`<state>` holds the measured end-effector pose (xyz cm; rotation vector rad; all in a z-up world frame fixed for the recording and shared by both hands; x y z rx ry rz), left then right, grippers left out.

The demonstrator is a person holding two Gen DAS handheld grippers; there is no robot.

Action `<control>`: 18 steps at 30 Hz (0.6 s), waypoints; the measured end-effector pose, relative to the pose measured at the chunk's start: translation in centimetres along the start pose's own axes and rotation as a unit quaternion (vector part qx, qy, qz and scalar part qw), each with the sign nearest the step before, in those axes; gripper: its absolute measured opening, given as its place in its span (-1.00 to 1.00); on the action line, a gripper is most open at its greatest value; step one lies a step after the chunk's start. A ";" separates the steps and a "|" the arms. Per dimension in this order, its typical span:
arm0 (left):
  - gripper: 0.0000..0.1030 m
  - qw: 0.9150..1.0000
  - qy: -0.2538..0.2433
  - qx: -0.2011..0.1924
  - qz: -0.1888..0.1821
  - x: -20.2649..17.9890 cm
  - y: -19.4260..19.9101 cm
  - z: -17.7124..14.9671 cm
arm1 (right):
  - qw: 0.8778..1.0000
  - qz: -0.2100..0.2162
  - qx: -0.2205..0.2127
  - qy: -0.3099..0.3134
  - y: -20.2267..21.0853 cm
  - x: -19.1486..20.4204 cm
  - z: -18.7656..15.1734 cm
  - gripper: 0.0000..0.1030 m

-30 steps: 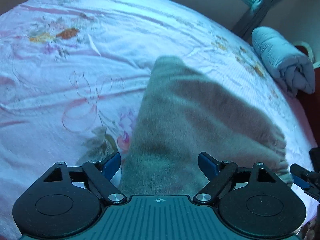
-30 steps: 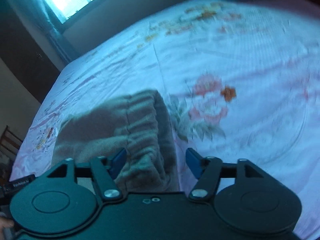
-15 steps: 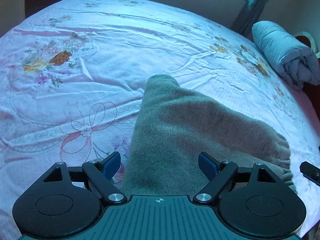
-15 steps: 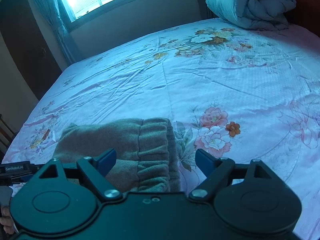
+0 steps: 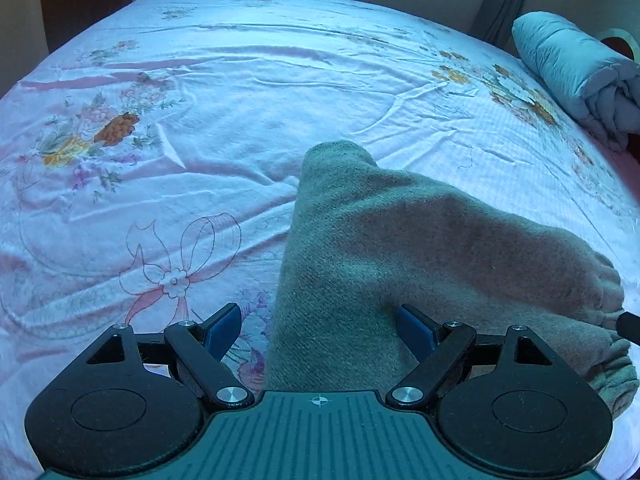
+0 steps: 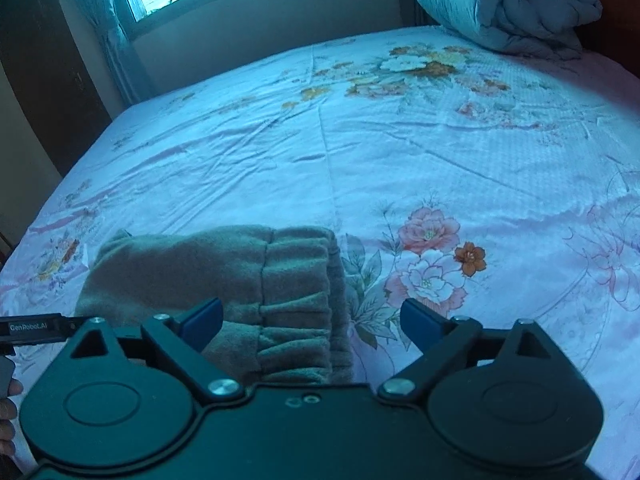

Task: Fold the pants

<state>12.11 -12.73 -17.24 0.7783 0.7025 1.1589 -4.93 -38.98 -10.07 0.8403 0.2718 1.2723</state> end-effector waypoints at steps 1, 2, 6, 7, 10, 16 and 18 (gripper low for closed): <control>0.64 1.000 -0.002 0.002 -0.001 0.0 -0.2 0.1 | 1.000 0.001 0.006 -0.001 -0.4 -0.1 0.0 0.77; 0.64 1.000 -0.004 0.004 -0.003 0.0 -0.4 0.1 | 1.000 0.002 0.012 -0.005 -0.8 -0.4 0.0 0.78; 0.65 1.000 -0.012 0.014 -0.015 0.0 -1.5 0.0 | 0.999 0.011 0.039 -0.033 -2.5 -1.7 -0.1 0.82; 0.67 1.000 -0.011 0.016 -0.019 0.1 -1.7 0.1 | 0.998 0.016 0.044 -0.041 -2.8 -1.9 -0.2 0.84; 0.82 0.999 -0.003 0.023 -0.024 0.6 -2.5 0.0 | 0.996 0.035 0.059 -0.057 -3.5 -2.4 -0.4 0.86; 0.91 0.997 0.015 0.042 -0.060 1.8 -3.9 -0.2 | 0.984 0.094 0.100 -0.115 -6.1 -3.6 -1.2 0.86; 0.96 0.996 0.011 0.047 -0.070 1.9 -4.2 -0.3 | 0.981 0.111 0.111 -0.112 -6.7 -3.5 -1.4 0.86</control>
Point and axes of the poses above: each gripper's, at about its wrist camera, not at the fingertips, and y roughly against the way its jaws point, x to its left, z to its top, the point moved 1 cm from there along -y, roughly the way its jaws point, and after that the axes turned 4 degrees about z, right-handed, at the moved point
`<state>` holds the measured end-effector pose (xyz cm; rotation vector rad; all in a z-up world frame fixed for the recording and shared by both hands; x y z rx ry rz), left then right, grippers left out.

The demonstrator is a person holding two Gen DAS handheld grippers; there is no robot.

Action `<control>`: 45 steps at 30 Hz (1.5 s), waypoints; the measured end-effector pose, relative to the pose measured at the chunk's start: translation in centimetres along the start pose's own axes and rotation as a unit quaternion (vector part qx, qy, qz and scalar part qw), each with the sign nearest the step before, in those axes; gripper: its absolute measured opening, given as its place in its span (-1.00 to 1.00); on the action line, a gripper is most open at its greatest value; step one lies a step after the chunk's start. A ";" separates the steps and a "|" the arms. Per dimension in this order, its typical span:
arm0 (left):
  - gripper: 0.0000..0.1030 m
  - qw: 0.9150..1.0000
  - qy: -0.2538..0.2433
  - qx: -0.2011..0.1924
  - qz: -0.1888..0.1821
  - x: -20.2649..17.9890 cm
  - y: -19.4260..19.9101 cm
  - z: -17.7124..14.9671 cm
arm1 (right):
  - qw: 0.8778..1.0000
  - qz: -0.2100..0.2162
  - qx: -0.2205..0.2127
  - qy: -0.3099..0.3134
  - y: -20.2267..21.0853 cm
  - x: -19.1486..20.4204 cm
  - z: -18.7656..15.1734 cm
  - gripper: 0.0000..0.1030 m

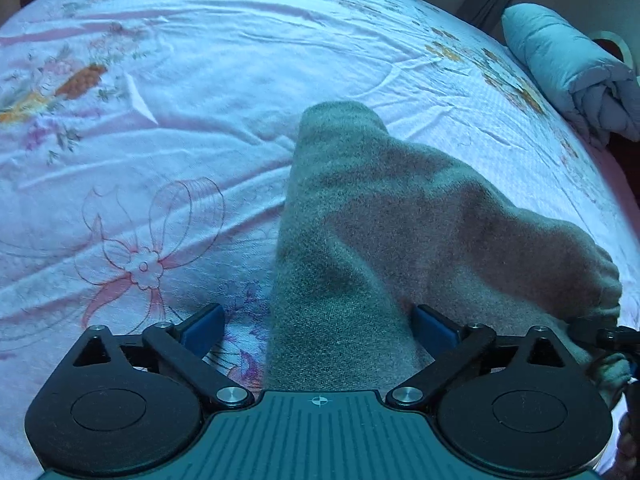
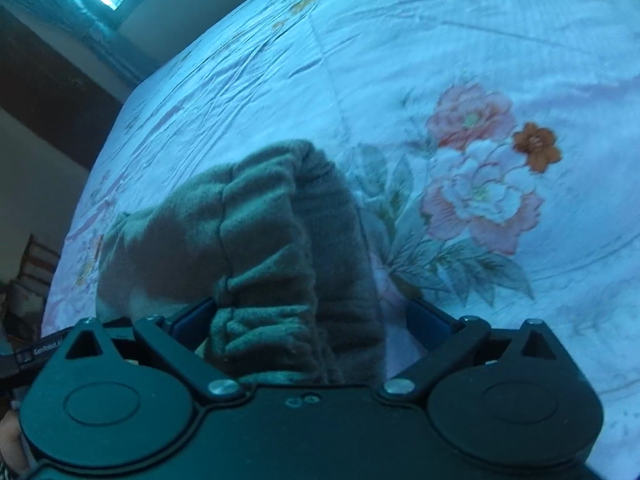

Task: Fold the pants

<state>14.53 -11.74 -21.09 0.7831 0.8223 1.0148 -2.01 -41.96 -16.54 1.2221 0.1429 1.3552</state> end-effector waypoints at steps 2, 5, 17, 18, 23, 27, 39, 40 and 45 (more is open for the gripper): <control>0.99 1.000 -0.010 0.006 -0.006 -0.2 -0.3 -0.1 | 1.000 0.011 0.011 0.010 -0.5 0.2 0.0 0.83; 0.82 1.000 -0.010 0.007 -0.018 -0.7 -0.1 -0.3 | 0.999 0.038 0.024 0.004 -1.0 0.4 0.0 0.50; -0.51 0.997 0.004 -0.073 -0.027 -1.7 3.8 -0.6 | 0.998 0.049 -0.024 0.030 1.9 2.4 -0.9 -0.16; -0.53 0.996 -0.001 -0.086 -0.025 -2.0 4.3 -0.5 | 0.998 0.050 -0.032 0.035 2.1 2.8 -1.0 -0.17; -0.55 0.991 0.013 -0.128 -0.039 -2.5 6.0 2.4 | 0.994 0.065 -0.066 0.057 3.7 4.9 0.3 -0.19; -0.55 0.986 0.023 -0.159 -0.045 -2.2 6.3 7.9 | 0.990 0.082 -0.095 0.070 3.8 6.2 4.5 -0.19; -0.17 0.992 0.003 -0.123 0.029 -0.9 -6.2 17.9 | 0.995 0.070 -0.057 0.045 -10.8 4.8 17.4 -0.11; 0.01 0.991 0.000 -0.127 0.040 -0.7 -6.9 17.6 | 0.996 0.057 -0.050 0.039 -11.7 4.3 17.2 -0.02; 1.00 0.991 0.028 -0.115 0.069 1.3 -8.3 16.2 | 0.997 0.040 -0.059 0.019 -12.7 2.5 16.3 0.43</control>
Point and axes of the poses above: each gripper's, at about its wrist camera, not at the fingertips, and y roughly against the way its jaws point, x to its left, z to its top, the point moved 1 cm from there along -y, roughly the way its jaws point, and after that the axes turned 4 degrees about z, right-handed, at the moved point
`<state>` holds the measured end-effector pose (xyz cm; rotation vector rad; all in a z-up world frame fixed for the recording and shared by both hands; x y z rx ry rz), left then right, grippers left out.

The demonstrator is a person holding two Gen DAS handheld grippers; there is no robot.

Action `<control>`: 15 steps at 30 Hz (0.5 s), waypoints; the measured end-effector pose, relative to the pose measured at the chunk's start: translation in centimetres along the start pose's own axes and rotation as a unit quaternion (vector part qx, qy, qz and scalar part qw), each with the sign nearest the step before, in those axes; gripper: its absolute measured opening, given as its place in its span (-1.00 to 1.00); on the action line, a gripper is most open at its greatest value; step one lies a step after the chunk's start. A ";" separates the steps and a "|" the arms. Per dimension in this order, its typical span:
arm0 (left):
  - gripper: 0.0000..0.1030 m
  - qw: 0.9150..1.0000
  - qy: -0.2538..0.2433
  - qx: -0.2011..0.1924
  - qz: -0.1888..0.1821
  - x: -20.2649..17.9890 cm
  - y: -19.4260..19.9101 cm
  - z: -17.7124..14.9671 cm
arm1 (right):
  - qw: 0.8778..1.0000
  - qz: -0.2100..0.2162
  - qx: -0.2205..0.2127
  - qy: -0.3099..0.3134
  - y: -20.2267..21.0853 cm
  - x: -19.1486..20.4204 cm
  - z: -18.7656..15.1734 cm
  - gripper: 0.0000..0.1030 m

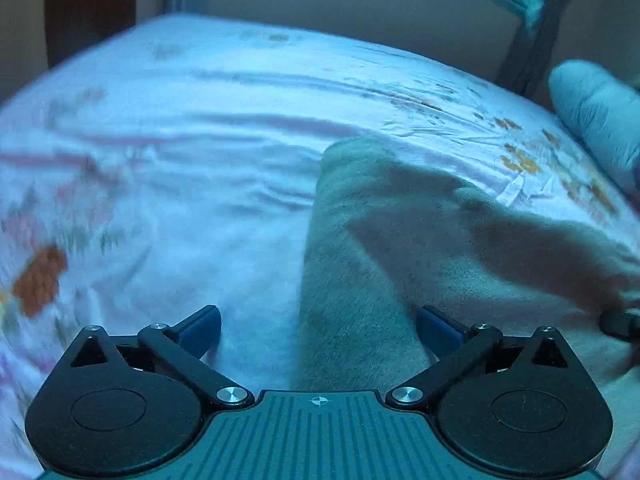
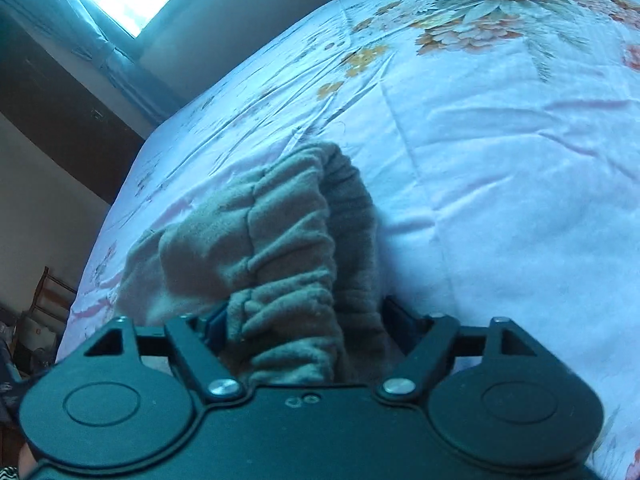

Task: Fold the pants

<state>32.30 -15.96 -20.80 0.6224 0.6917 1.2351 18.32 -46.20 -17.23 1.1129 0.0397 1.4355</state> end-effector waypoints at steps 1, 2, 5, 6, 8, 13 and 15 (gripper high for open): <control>1.00 1.000 0.010 0.003 0.001 0.4 0.4 0.1 | 1.000 -0.001 -0.003 -0.003 0.3 0.0 0.0 0.45; 1.00 1.000 0.012 -0.003 0.006 0.5 1.0 0.1 | 1.000 -0.002 -0.009 -0.009 1.1 0.2 -0.2 0.45; 1.00 1.000 -0.010 -0.022 0.004 0.5 3.1 0.0 | 0.999 -0.008 -0.049 -0.008 3.3 0.5 0.2 0.46; 1.00 1.000 -0.018 -0.025 0.000 0.5 3.8 -0.1 | 0.998 -0.016 -0.067 0.003 4.1 0.9 0.4 0.35; 1.00 0.999 -0.028 -0.024 -0.015 0.1 5.0 -0.5 | 0.996 -0.017 -0.086 0.035 4.9 2.5 0.9 0.03; 1.00 0.998 -0.049 -0.002 -0.036 -1.1 6.7 -2.6 | 0.994 -0.007 -0.073 0.082 3.2 5.9 2.0 -0.17; 1.00 0.998 -0.057 0.020 -0.014 -1.3 5.7 -3.6 | 0.993 -0.023 -0.080 0.085 2.7 6.2 2.2 -0.21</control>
Point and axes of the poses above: each gripper's, at about its wrist camera, not at the fingertips, and y roughly against the way its jaws point, x to its left, z to its top, the point moved 1 cm from there along -y, roughly the way its jaws point, and after that the axes turned 4 degrees about z, right-handed, at the moved point
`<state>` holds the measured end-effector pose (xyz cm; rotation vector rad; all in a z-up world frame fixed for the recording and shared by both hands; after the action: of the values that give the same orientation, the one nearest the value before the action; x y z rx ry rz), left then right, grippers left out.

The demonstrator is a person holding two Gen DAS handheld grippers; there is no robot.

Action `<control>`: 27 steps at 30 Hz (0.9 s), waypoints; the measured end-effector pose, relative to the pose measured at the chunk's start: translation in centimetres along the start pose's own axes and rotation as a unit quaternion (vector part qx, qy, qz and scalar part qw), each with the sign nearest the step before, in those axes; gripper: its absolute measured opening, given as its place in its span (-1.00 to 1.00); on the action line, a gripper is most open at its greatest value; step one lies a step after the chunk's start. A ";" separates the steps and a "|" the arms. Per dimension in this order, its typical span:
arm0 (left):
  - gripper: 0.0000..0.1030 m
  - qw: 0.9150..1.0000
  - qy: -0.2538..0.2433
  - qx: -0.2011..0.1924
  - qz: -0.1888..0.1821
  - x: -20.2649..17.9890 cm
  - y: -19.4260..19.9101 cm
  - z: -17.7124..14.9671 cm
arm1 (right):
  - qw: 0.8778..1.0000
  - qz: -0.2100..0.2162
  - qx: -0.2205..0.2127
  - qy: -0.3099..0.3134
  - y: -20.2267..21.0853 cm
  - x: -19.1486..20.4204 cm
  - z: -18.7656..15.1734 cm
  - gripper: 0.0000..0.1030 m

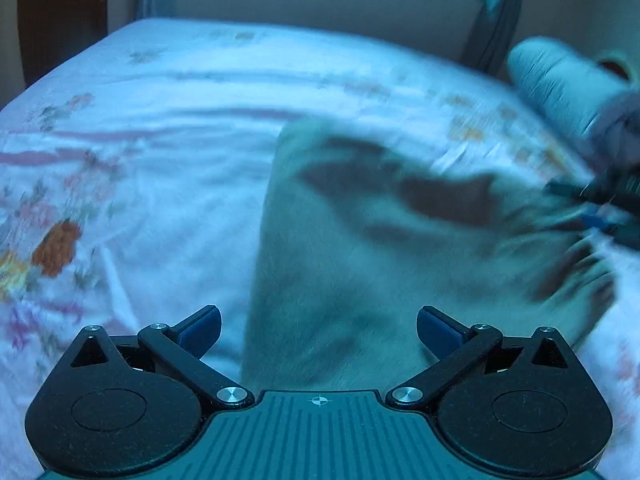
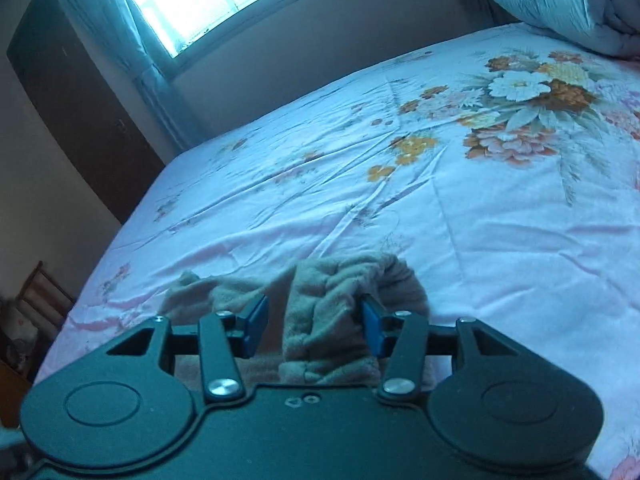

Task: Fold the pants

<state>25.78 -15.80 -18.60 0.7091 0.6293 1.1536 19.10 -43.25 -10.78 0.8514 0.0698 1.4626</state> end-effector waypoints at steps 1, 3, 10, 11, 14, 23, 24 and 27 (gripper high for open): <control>1.00 1.000 0.004 0.015 -0.001 0.1 -0.6 -0.4 | 1.000 -0.025 -0.009 0.000 0.0 -0.1 0.1 -0.20; 1.00 0.999 0.035 0.027 -0.012 1.0 -1.1 -0.6 | 0.996 -0.088 -0.007 -0.001 0.3 -0.6 -0.1 -0.13; 1.00 1.000 0.024 0.004 0.008 0.5 2.2 -0.1 | 0.998 -0.063 -0.030 0.005 2.0 0.6 0.5 -0.02; 1.00 1.000 0.022 0.001 0.003 0.5 3.1 0.0 | 0.999 -0.045 -0.014 0.010 1.3 1.6 0.7 -0.09; 1.00 1.000 0.025 -0.016 0.001 0.7 6.1 0.6 | 0.999 -0.027 -0.005 0.037 1.6 4.4 -0.1 -0.16; 1.00 0.998 0.038 -0.055 0.021 0.4 16.0 -0.7 | 0.995 -0.034 -0.025 0.094 12.4 9.4 -5.3 0.58; 1.00 0.997 0.031 -0.063 0.030 0.2 17.3 -1.1 | 0.995 -0.033 -0.026 0.092 13.6 9.6 -5.7 0.69; 1.00 0.994 0.014 -0.086 0.058 -0.3 21.5 -2.6 | 0.995 -0.033 -0.034 0.087 17.6 10.2 -7.1 0.78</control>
<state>11.13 -10.44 -3.52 0.5885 0.5096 1.3114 2.34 -33.18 -1.80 0.6584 0.1760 1.4656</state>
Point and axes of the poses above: each gripper's, at about its wrist camera, not at the fingertips, and y roughly against the way its jaws point, x to its left, z to its top, the point moved 1 cm from there along -y, roughly the way its jaws point, and after that the axes turned 4 degrees about z, right-handed, at the moved point
